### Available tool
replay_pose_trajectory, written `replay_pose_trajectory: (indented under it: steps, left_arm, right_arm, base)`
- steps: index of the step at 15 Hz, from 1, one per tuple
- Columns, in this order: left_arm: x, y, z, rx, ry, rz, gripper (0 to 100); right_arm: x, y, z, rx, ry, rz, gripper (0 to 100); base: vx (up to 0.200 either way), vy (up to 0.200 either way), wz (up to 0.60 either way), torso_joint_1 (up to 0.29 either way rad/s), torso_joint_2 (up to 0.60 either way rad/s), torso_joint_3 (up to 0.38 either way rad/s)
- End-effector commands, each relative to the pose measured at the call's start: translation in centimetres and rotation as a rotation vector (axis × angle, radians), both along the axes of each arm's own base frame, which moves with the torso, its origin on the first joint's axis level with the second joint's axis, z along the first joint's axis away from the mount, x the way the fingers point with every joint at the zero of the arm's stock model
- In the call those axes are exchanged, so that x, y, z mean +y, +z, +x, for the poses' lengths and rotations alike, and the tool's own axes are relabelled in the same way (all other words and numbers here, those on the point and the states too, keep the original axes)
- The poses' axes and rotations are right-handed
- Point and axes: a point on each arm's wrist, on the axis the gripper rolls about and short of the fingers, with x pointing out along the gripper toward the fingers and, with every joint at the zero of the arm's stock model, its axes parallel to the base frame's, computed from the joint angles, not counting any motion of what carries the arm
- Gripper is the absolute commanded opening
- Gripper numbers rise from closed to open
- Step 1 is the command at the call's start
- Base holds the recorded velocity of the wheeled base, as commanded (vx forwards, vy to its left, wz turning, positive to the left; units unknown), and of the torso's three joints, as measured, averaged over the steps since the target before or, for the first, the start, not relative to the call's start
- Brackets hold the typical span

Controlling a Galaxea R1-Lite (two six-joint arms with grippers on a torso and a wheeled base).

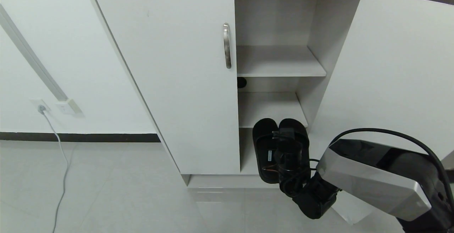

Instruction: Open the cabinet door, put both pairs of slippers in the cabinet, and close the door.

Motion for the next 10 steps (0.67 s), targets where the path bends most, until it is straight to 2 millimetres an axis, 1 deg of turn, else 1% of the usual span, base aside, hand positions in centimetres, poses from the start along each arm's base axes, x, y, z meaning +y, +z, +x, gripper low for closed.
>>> replay_pose_trajectory:
  steps: [1, 7, 10]
  left_arm:
    - [0.0, -0.01, 0.01, 0.002, 0.0, 0.0, 0]
    - [0.0, 0.01, 0.01, 0.001, 0.0, -0.002, 0]
    - [0.0, 0.01, 0.01, 0.001, 0.0, -0.011, 0]
  right_arm:
    - [0.09, 0.17, -0.07, -0.004, 0.001, 0.003, 0]
    - [0.12, 0.2, -0.03, -0.004, 0.003, 0.003, 0]
    - [0.29, 0.29, 0.07, -0.01, 0.005, 0.007, 0]
  base:
    - [0.2, 0.0, 0.0, 0.007, 0.0, -0.007]
    - [0.2, 0.0, 0.0, 0.002, 0.0, 0.003]
    - [0.0, 0.0, 0.0, 0.0, 0.0, 0.0]
